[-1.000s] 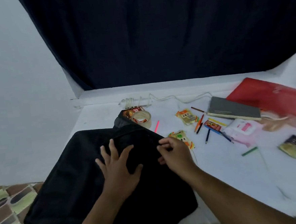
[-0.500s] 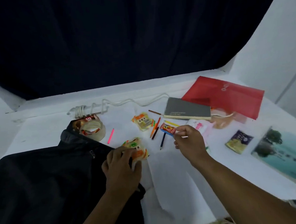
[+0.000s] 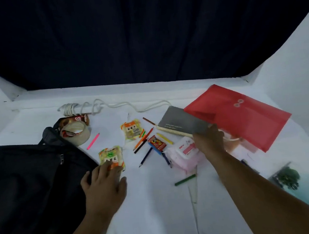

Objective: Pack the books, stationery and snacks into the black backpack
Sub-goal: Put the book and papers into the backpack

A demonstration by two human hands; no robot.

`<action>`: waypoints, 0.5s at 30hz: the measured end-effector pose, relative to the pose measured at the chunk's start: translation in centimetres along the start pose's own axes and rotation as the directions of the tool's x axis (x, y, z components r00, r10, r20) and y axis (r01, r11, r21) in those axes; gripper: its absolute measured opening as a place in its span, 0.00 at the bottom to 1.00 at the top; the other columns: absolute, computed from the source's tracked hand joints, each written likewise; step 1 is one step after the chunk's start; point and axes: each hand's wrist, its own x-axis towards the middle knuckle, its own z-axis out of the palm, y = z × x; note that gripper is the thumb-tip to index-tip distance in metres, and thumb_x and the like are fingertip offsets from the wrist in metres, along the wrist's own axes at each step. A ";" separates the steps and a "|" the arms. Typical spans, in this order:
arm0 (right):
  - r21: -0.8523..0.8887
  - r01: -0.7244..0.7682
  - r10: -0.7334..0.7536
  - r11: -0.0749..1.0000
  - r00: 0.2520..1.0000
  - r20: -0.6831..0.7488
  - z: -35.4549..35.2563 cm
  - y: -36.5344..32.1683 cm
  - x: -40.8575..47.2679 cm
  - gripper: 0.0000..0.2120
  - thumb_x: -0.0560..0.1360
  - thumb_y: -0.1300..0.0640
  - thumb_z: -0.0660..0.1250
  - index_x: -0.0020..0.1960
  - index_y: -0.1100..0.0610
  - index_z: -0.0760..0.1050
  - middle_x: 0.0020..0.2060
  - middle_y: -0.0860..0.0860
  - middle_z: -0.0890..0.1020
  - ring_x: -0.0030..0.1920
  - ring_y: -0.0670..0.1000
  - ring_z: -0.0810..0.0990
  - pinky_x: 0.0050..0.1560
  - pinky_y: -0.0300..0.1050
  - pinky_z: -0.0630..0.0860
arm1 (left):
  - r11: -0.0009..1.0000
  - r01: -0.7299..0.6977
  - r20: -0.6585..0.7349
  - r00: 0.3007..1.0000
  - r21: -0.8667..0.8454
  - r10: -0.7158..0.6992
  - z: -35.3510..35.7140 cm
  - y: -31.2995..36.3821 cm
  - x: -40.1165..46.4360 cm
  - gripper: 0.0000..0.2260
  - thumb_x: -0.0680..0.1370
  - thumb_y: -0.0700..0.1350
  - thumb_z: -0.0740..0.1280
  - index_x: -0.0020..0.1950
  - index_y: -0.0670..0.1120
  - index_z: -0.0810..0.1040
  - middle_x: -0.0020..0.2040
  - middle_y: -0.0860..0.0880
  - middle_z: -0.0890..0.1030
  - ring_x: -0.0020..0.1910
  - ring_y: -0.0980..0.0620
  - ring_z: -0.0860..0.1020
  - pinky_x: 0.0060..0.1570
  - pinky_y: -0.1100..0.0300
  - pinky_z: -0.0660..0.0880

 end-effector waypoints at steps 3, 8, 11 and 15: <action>0.052 -0.033 0.033 0.998 0.999 -0.007 -0.3 -0.1 1.2 0.28 0.73 0.51 0.69 0.67 0.62 0.67 0.63 0.61 0.75 0.60 0.63 0.77 0.58 0.54 0.76 | 1.000 -0.002 -0.044 0.999 -0.028 0.001 0.1 0.0 -0.1 0.15 0.70 0.58 0.63 0.54 0.57 0.81 0.60 0.53 0.78 0.58 0.46 0.77 0.66 0.41 0.61; -0.029 0.041 -0.042 0.999 0.999 -0.031 -0.5 0.7 1.1 0.28 0.72 0.50 0.71 0.66 0.60 0.66 0.60 0.61 0.77 0.54 0.64 0.79 0.54 0.58 0.78 | 1.000 0.020 -0.030 0.999 -0.020 -0.021 0.1 0.0 0.0 0.16 0.71 0.60 0.62 0.54 0.58 0.82 0.61 0.53 0.78 0.59 0.46 0.77 0.67 0.43 0.61; -0.042 0.073 -0.075 0.996 0.995 -0.062 -0.5 1.0 1.4 0.25 0.75 0.55 0.69 0.67 0.60 0.65 0.60 0.62 0.77 0.54 0.66 0.80 0.53 0.60 0.78 | 0.999 0.021 -0.028 0.999 -0.025 -0.021 0.2 0.0 0.0 0.17 0.71 0.61 0.61 0.54 0.58 0.82 0.61 0.54 0.78 0.59 0.47 0.77 0.67 0.43 0.61; 0.199 0.059 -0.033 0.978 0.991 -0.131 -0.5 0.8 1.4 0.18 0.72 0.65 0.68 0.60 0.61 0.69 0.56 0.61 0.80 0.50 0.61 0.79 0.48 0.54 0.76 | 0.999 0.022 -0.051 0.998 -0.036 -0.024 0.2 0.1 0.1 0.17 0.71 0.61 0.62 0.54 0.58 0.82 0.61 0.54 0.79 0.60 0.47 0.77 0.67 0.43 0.61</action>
